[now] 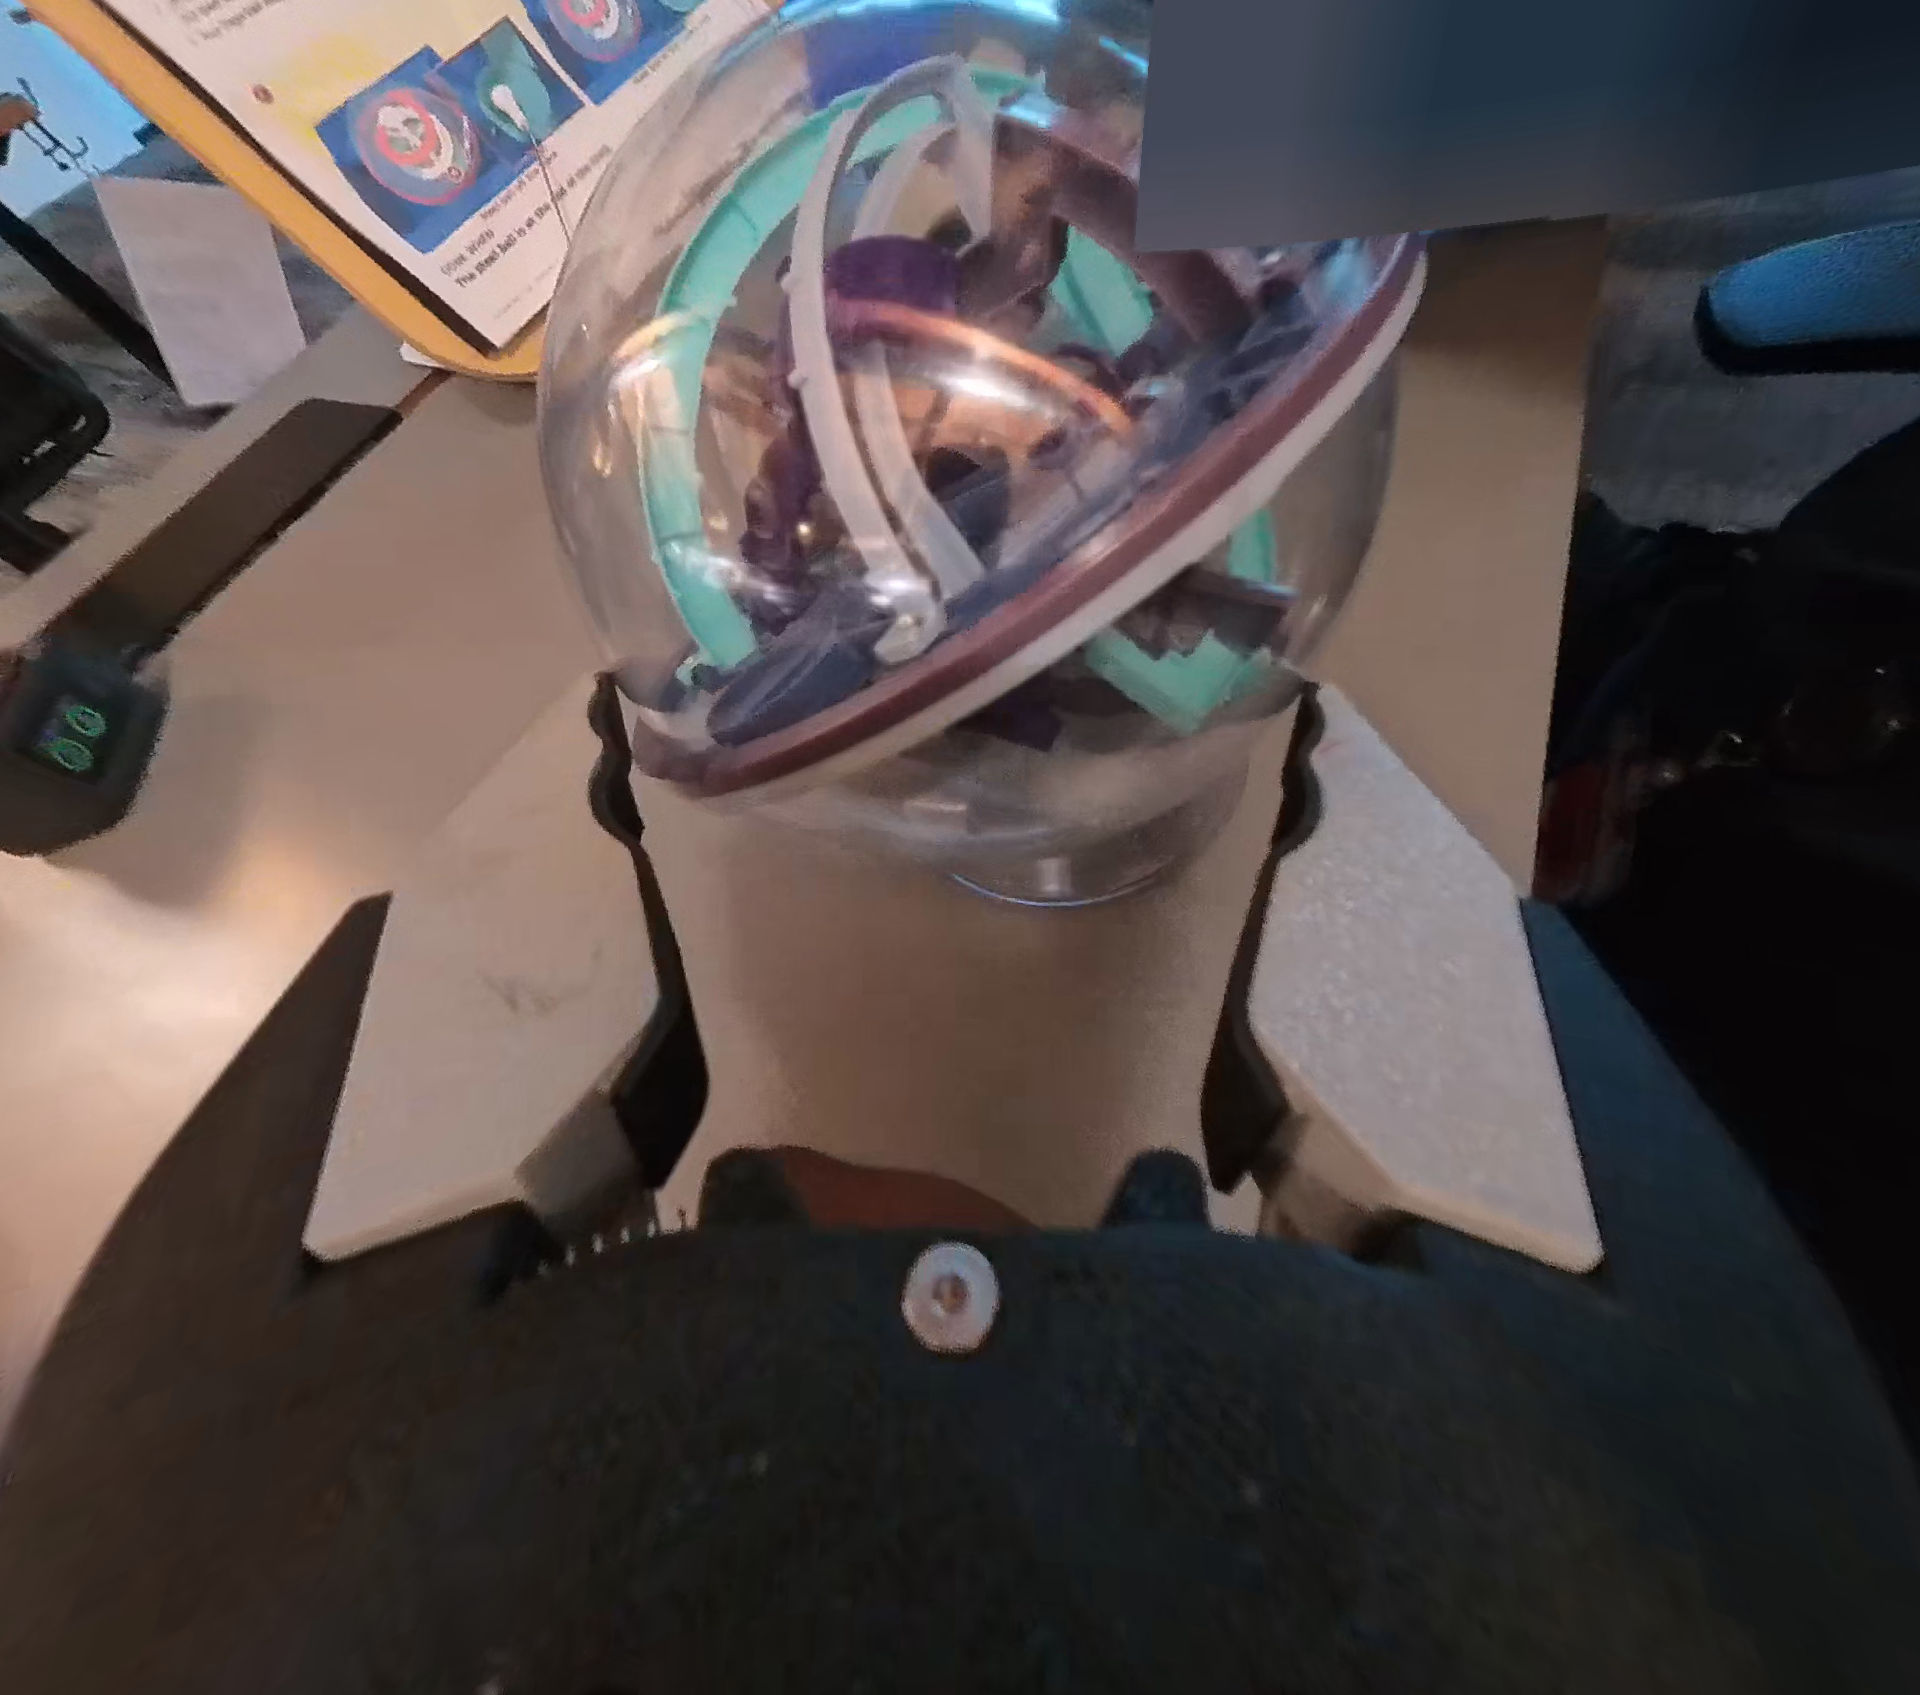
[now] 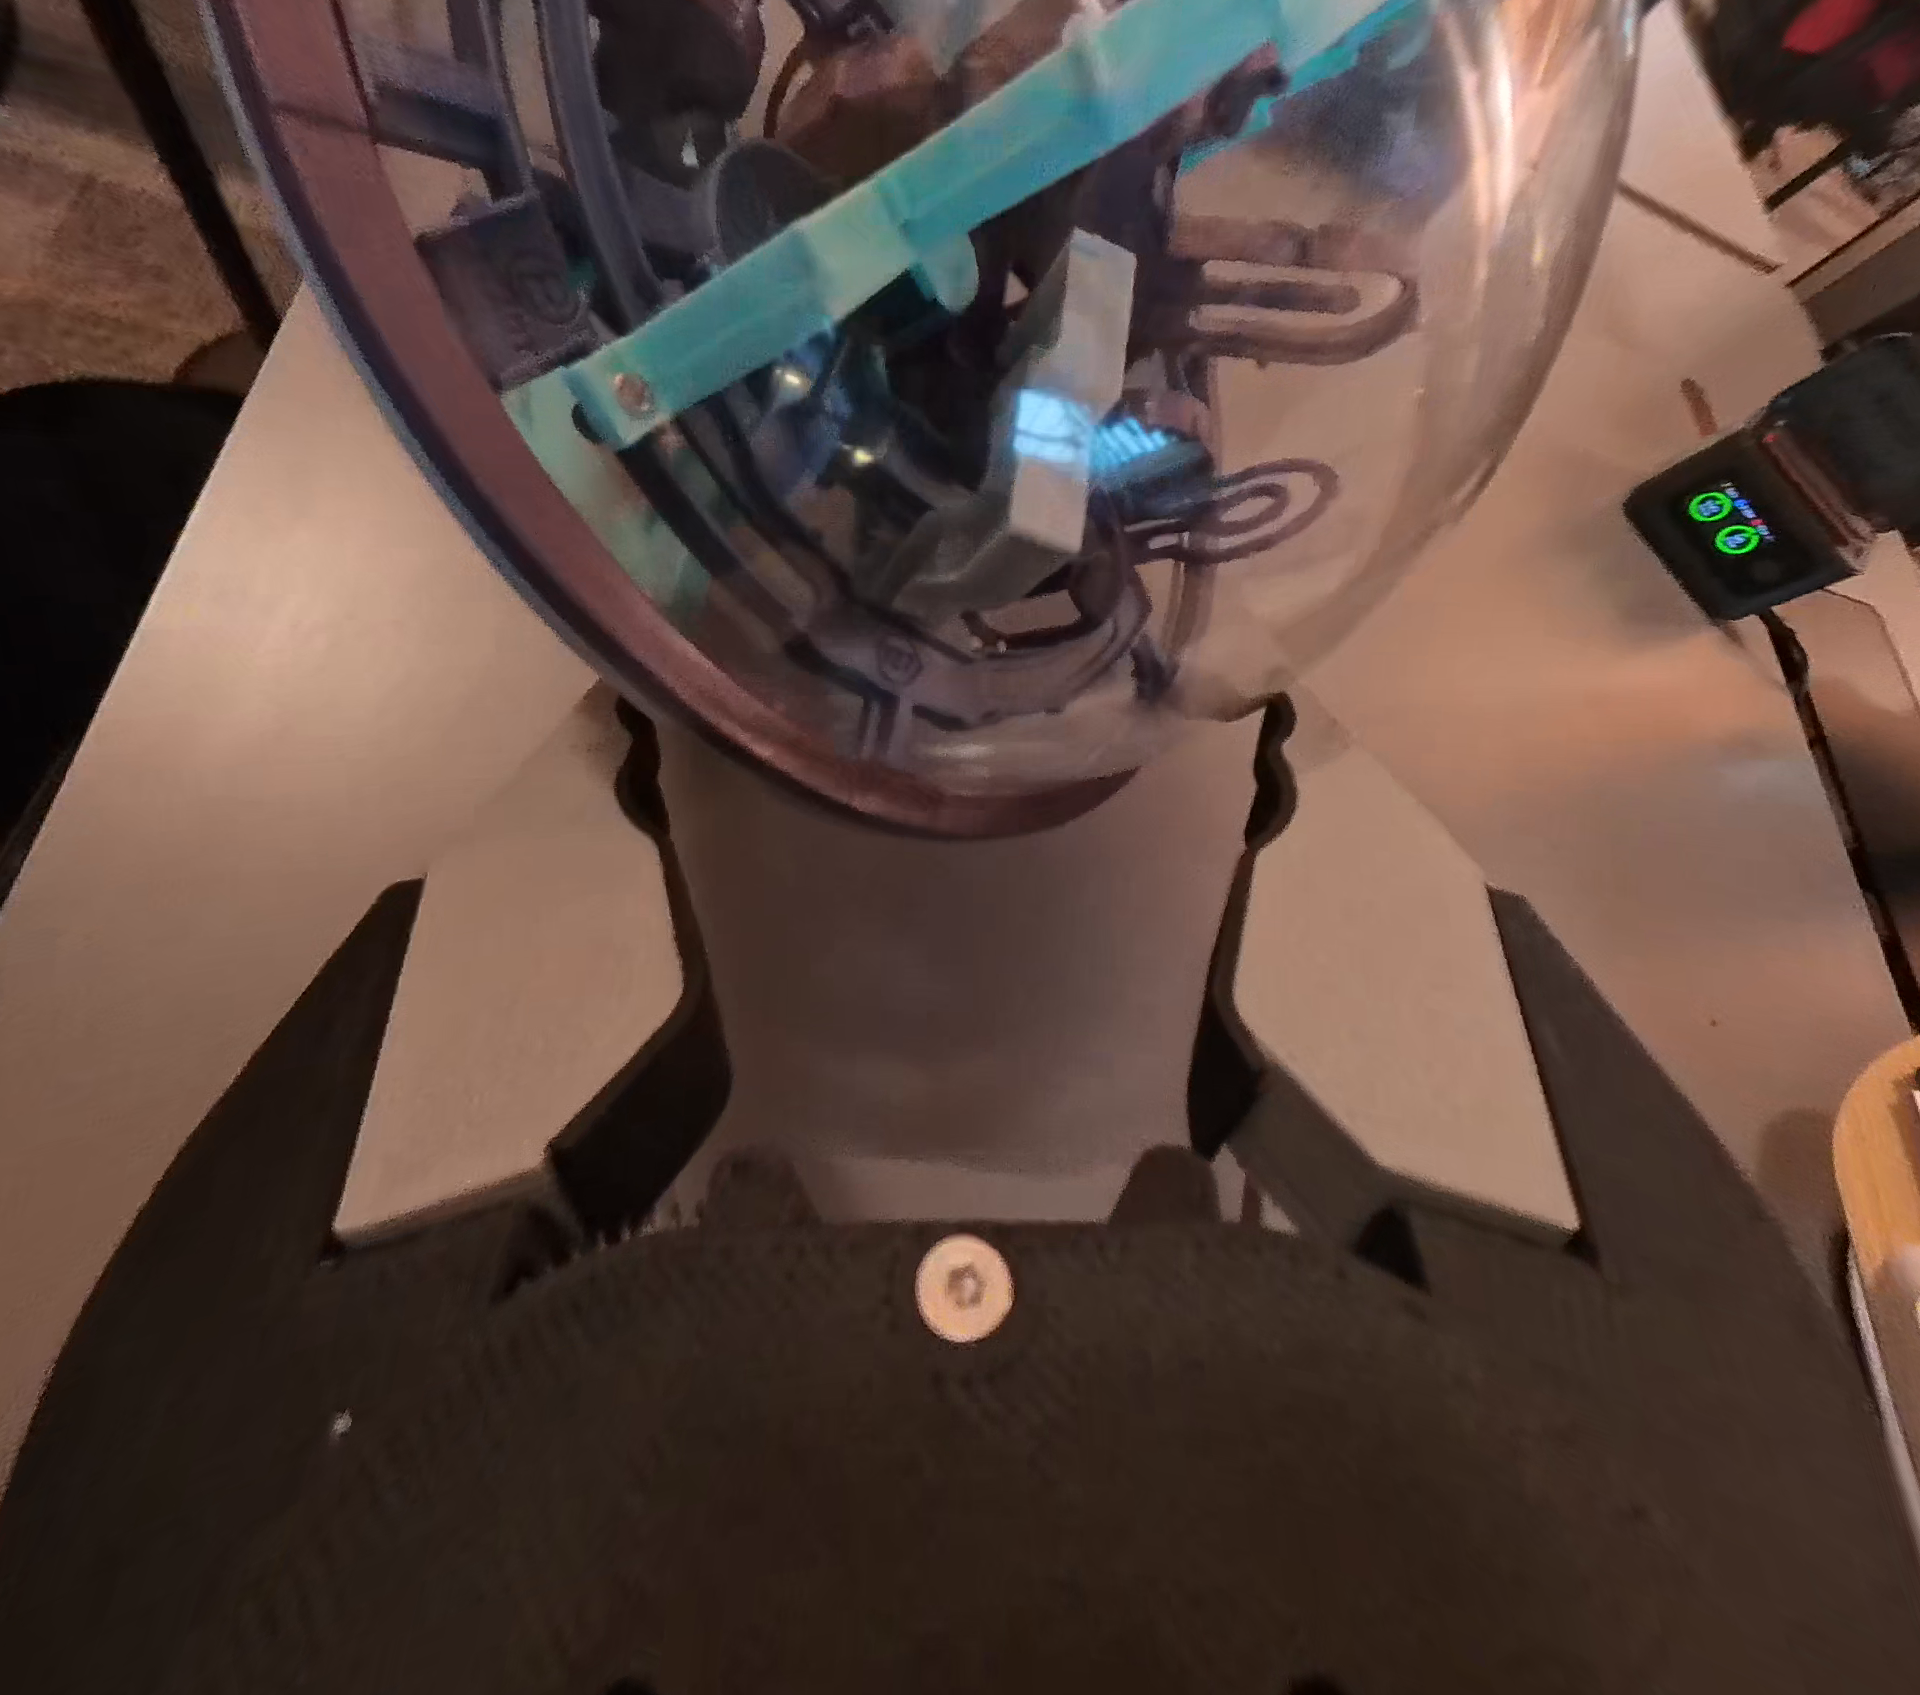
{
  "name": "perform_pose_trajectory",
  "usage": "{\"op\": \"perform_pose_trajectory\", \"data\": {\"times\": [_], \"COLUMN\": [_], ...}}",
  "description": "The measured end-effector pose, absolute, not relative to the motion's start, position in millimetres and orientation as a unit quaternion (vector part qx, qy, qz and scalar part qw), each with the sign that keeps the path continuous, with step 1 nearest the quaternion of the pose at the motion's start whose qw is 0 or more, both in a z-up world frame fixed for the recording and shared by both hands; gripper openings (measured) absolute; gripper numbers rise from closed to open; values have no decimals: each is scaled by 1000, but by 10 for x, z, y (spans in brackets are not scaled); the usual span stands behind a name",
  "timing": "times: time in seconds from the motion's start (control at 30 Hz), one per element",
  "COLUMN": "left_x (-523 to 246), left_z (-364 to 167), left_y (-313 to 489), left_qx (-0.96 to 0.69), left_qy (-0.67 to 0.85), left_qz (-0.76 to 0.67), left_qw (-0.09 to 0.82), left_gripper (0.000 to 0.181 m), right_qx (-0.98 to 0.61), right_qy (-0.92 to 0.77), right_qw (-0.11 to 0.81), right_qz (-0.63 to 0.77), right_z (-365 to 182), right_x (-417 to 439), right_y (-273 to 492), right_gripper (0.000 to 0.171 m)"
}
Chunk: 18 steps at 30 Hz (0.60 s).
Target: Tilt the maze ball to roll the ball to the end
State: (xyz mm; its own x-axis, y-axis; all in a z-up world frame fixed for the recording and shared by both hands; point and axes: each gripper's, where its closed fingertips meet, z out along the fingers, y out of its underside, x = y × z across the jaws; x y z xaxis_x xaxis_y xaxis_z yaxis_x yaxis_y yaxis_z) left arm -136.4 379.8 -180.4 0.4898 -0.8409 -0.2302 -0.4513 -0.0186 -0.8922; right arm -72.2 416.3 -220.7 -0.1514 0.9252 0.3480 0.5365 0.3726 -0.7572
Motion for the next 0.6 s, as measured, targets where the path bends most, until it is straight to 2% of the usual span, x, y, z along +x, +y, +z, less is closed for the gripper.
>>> {"op": "perform_pose_trajectory", "data": {"times": [0.3,0.6], "left_x": [-1333,-1329], "left_z": [-1573,-1609], "left_y": [3859,3823], "left_qx": [-689,-699], "left_qy": [504,478], "left_qz": [-164,-207], "left_qw": [495,490], "left_gripper": [123,123], "right_qx": [-524,-543], "right_qy": [-693,-693], "right_qw": [423,372], "right_qz": [257,294], "right_z": [-2164,-2270], "right_x": [-748,-721], "right_y": [4212,4122], "right_gripper": [110,103]}}
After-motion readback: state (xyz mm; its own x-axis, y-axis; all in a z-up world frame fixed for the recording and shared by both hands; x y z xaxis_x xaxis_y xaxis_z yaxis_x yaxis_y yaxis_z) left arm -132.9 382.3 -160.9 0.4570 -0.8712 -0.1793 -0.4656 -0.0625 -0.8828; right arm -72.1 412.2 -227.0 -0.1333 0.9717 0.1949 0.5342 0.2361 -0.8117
